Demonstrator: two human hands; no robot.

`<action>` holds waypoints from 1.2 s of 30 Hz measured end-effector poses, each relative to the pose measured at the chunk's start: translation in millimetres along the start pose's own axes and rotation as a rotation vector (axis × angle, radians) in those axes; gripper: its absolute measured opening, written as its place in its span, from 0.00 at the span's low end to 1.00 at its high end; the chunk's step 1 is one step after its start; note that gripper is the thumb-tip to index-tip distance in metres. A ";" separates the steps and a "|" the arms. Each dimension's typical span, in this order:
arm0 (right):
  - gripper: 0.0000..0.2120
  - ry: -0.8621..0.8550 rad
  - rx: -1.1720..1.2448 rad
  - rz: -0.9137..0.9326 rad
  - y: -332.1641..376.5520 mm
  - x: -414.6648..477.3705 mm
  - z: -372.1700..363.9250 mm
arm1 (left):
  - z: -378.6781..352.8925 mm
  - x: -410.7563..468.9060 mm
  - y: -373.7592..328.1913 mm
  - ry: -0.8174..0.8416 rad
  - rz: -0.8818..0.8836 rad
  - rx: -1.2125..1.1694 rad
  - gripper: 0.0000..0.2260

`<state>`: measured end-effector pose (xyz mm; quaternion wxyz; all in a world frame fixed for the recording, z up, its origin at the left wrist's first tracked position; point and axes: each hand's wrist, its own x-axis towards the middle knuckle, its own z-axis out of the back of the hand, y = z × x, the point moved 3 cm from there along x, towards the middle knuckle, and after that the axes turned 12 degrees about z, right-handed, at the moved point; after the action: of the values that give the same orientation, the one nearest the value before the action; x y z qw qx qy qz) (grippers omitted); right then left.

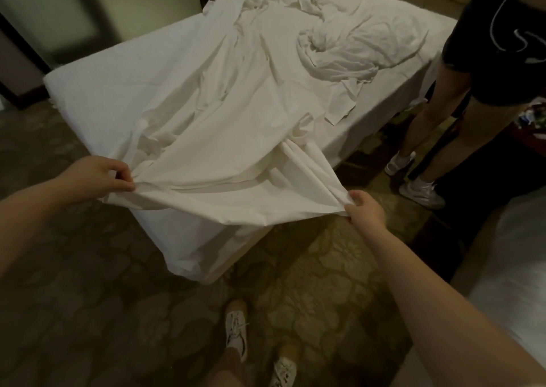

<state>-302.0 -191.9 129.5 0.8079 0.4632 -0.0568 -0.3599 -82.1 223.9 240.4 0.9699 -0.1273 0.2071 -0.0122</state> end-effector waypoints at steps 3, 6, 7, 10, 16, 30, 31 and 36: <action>0.19 0.047 -0.049 0.034 6.2 -1.7 -5.1 | -5.6 0.0 -2.5 0.019 0.017 -0.011 0.06; 0.13 0.068 -0.081 0.015 11.3 0.1 -17.0 | -12.7 -2.5 -10.2 0.029 -0.011 0.000 0.07; 0.11 0.070 -0.078 -0.005 11.2 0.4 -18.9 | -14.9 -4.0 -13.7 0.033 -0.026 0.007 0.06; 0.06 0.046 -0.121 -0.014 6.8 0.9 -22.6 | -22.2 -7.4 -21.7 0.046 -0.062 -0.003 0.06; 0.05 -0.116 0.268 0.073 14.0 -6.2 -33.1 | -47.3 -4.4 -31.4 0.096 -0.108 0.003 0.05; 0.07 -0.126 -0.038 0.315 70.4 -15.1 -20.7 | -102.5 -14.6 -159.6 0.136 -0.415 0.050 0.06; 0.06 -0.181 -0.037 0.348 71.7 -18.6 -19.4 | -110.0 -16.1 -171.7 0.139 -0.433 0.077 0.08; 0.07 -0.211 0.146 0.469 80.0 -39.4 -16.3 | -131.7 -21.8 -224.0 0.124 -0.532 0.088 0.26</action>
<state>-281.7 -130.5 192.9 0.8233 0.4543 -0.2723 -0.2041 -148.8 -23.0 189.4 0.9227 -0.1339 0.2246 -0.2833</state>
